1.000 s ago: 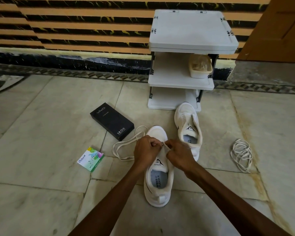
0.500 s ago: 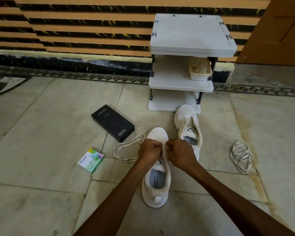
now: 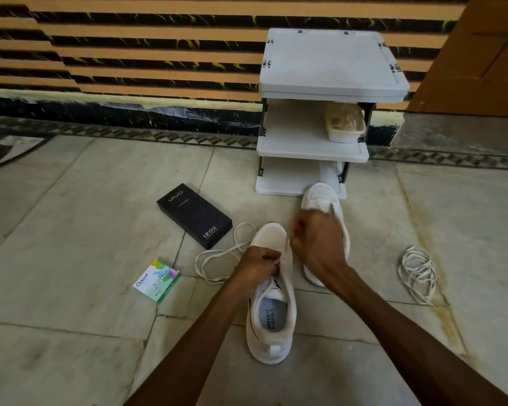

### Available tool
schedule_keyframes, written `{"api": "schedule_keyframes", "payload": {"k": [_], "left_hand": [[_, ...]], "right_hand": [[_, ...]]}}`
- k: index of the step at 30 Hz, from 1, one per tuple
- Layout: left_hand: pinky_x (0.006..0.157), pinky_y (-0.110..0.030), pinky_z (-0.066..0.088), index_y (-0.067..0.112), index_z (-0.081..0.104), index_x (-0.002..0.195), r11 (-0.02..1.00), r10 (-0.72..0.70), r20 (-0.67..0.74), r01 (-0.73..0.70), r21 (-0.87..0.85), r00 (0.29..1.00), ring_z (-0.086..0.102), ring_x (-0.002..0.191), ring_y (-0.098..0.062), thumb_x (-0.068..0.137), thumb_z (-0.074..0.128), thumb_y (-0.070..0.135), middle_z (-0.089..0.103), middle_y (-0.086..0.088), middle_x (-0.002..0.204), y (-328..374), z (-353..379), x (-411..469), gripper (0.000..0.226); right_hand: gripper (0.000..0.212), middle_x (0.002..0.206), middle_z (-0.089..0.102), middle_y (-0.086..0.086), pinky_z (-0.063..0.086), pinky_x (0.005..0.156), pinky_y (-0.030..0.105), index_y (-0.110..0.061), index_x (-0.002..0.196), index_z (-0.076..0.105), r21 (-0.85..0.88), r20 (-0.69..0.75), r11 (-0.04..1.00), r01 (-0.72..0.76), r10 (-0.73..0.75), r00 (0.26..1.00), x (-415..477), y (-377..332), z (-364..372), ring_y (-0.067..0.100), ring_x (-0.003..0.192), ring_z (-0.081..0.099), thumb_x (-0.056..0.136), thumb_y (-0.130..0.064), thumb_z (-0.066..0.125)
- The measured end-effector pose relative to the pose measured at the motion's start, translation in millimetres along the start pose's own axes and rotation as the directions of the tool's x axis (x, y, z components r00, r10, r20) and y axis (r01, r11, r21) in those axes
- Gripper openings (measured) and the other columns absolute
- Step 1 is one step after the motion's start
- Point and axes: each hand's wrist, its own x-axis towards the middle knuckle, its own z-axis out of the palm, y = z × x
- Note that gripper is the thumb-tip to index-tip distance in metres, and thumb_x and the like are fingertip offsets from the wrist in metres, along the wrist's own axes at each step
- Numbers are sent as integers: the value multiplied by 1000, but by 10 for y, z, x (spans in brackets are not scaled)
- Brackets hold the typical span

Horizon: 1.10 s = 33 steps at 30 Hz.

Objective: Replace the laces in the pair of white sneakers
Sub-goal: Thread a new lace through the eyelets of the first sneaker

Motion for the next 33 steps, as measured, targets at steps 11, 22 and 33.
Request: {"api": "schedule_keyframes", "payload": {"k": [11,22,33], "left_hand": [[93,-40,54,7,71,103,978,48,14,-50,201,999,66,99,-28,79,67,1,70,-13,105,38,-44,95,25],[74,-16,51,32,68,100,900,436,74,-436,-27,897,60,97,0,69,62,-14,67,12,104,434,-422,132,56],[83,-24,50,18,53,109,768,485,108,-482,422,868,56,103,-14,59,81,0,57,1,110,-17,-260,258,60]], "right_hand": [[13,86,69,1,49,59,31,-13,94,58,503,244,848,-166,45,969,227,-109,-482,15,67,63,97,-18,45],[16,99,67,13,39,63,31,-10,99,63,-380,321,913,152,-24,947,-83,177,377,31,88,66,90,-19,54],[17,75,74,1,52,60,19,-7,78,73,639,161,749,-175,92,983,75,-139,-448,5,64,67,87,1,61]]}}
